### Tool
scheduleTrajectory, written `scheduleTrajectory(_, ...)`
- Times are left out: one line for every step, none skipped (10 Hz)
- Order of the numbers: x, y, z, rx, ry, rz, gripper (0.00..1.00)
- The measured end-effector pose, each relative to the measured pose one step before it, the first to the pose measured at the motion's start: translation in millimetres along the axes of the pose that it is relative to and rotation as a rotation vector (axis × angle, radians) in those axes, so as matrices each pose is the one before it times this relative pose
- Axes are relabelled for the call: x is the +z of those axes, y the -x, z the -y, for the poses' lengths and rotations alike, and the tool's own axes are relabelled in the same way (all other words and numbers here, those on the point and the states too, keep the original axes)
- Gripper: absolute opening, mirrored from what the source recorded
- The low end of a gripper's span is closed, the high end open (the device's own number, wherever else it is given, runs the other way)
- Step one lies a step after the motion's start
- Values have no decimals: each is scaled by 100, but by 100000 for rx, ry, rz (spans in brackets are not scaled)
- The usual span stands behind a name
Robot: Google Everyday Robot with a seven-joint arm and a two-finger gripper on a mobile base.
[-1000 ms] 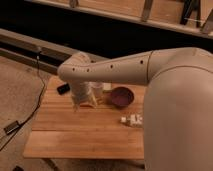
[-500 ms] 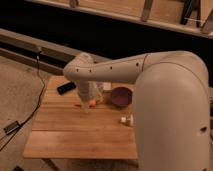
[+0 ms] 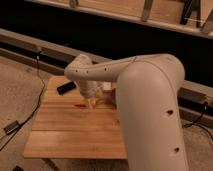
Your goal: Place the pepper in the ceramic bowl
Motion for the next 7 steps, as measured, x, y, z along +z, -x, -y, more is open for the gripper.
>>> scheduleTrajectory(276,952,-32,-3286,-683,197,65)
scheduleTrajectory(379,555,13,-2551,-409,-3,65)
scheduleTrajectory(642,434,-51,-3363,-228,-399,65)
scheduleTrajectory(627,420,-248,-3188,358,-594,65)
scheduleTrajectory(282,117,-83,-815,428,-302,65)
scheduleTrajectory(843,-21,95,-1365,942,-1346,65)
scheduleTrajectory(555,-59,169,-1048,412,-898,65)
